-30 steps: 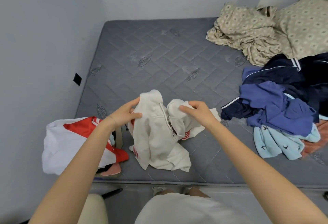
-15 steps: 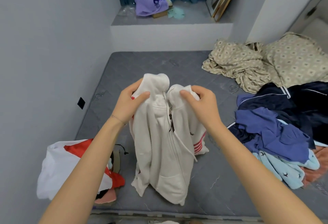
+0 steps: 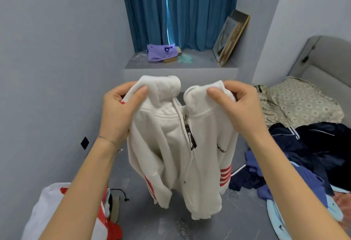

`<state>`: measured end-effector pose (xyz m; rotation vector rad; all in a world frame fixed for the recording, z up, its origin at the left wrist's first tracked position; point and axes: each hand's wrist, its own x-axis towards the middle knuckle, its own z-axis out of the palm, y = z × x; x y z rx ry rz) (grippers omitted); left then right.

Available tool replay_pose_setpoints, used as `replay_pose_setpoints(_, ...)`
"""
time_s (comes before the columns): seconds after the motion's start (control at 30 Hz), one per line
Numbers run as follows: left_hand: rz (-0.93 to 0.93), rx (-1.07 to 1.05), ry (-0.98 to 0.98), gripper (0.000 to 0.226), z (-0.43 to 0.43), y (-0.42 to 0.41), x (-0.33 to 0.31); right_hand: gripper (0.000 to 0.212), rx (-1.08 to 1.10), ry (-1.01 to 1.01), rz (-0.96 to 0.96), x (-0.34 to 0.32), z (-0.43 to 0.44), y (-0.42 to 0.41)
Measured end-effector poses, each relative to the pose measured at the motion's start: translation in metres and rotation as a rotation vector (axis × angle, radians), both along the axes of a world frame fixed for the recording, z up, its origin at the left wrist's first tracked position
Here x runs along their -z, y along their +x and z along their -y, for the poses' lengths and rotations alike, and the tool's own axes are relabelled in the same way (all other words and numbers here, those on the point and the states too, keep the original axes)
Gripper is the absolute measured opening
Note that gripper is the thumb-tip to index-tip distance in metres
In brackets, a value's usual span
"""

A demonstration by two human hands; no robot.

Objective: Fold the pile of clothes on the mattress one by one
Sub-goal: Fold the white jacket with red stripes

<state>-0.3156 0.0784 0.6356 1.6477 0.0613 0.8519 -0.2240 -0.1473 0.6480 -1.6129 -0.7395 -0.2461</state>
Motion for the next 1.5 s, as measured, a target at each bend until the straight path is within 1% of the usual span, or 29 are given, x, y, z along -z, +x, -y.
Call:
replay_pose_setpoints(0.07,0.033,0.017,-0.035,0.009,0.009,-0.003,-0.013,0.014,0.001,0.027,0.019,-0.013,0.007,-0.001)
replay_pose_setpoints(0.1,0.043,0.019,-0.044,0.01,0.014,-0.004,-0.018,0.012,0.0,0.036,0.029,-0.018,0.01,-0.002)
replay_pose_setpoints(0.2,0.066,0.049,-0.069,0.006,0.03,-0.006,-0.03,0.01,-0.016,0.047,0.079,-0.028,0.02,-0.004)
replay_pose_setpoints(0.27,0.083,0.078,-0.112,0.008,0.039,-0.008,-0.035,0.013,-0.037,0.085,0.092,-0.032,0.028,-0.003)
replay_pose_setpoints(0.4,0.108,0.188,-0.163,0.01,0.04,-0.008,-0.038,0.011,-0.148,0.197,0.01,-0.037,0.043,0.009)
replay_pose_setpoints(0.47,0.076,0.205,-0.16,0.01,0.034,0.008,-0.032,0.011,-0.156,0.19,-0.031,-0.028,0.042,0.028)
replay_pose_setpoints(0.5,0.038,0.18,-0.151,0.01,0.029,0.021,-0.023,0.013,-0.135,0.152,-0.047,-0.018,0.038,0.042)
replay_pose_setpoints(0.57,-0.087,0.057,-0.102,0.009,0.016,0.059,0.013,0.026,-0.07,0.004,-0.096,0.019,0.024,0.077)
replay_pose_setpoints(0.63,-0.268,-0.079,-0.024,0.015,-0.002,0.103,0.067,0.042,0.002,-0.202,-0.195,0.072,0.007,0.116)
replay_pose_setpoints(0.67,-0.373,-0.115,-0.005,0.017,-0.011,0.124,0.1,0.044,0.044,-0.317,-0.26,0.102,-0.002,0.135)
replay_pose_setpoints(0.77,-0.704,-0.135,0.055,0.009,-0.038,0.171,0.195,0.047,0.121,-0.599,-0.412,0.192,-0.027,0.177)
replay_pose_setpoints(0.8,-0.783,-0.122,0.079,0.012,-0.046,0.183,0.222,0.048,0.133,-0.66,-0.451,0.219,-0.034,0.187)
replay_pose_setpoints(0.87,-0.882,-0.08,0.084,0.018,-0.057,0.203,0.268,0.049,0.167,-0.74,-0.512,0.266,-0.042,0.202)
replay_pose_setpoints(1.0,-0.958,-0.02,0.006,0.021,-0.068,0.235,0.338,0.047,0.228,-0.809,-0.592,0.34,-0.049,0.227)
replay_pose_setpoints(1.03,-0.952,-0.024,-0.026,0.022,-0.071,0.243,0.353,0.044,0.236,-0.821,-0.604,0.355,-0.051,0.233)
replay_pose_setpoints(1.1,-0.917,-0.045,-0.116,0.028,-0.08,0.256,0.38,0.025,0.253,-0.825,-0.624,0.38,-0.056,0.247)
replay_pose_setpoints(1.13,-0.901,-0.049,-0.154,0.033,-0.086,0.261,0.394,0.02,0.274,-0.841,-0.608,0.393,-0.059,0.255)
replay_pose_setpoints(1.17,-0.897,-0.051,-0.156,0.039,-0.091,0.264,0.408,0.029,0.297,-0.88,-0.569,0.405,-0.062,0.261)
replay_pose_setpoints(1.23,-0.933,-0.05,-0.03,0.046,-0.102,0.264,0.442,0.047,0.325,-0.929,-0.477,0.43,-0.065,0.267)
replay_pose_setpoints(1.33,-1.117,0.004,0.277,0.043,-0.109,0.24,0.499,0.058,0.291,-1.02,-0.405,0.468,-0.066,0.256)
replay_pose_setpoints(1.37,-1.173,0.021,0.329,0.043,-0.108,0.226,0.516,0.061,0.268,-1.056,-0.412,0.48,-0.066,0.248)
replay_pose_setpoints(1.47,-1.199,0.03,0.295,0.055,-0.106,0.184,0.553,0.065,0.197,-1.149,-0.396,0.515,-0.07,0.221)
replay_pose_setpoints(1.5,-1.207,0.03,0.316,0.057,-0.106,0.174,0.561,0.066,0.173,-1.172,-0.402,0.526,-0.072,0.213)
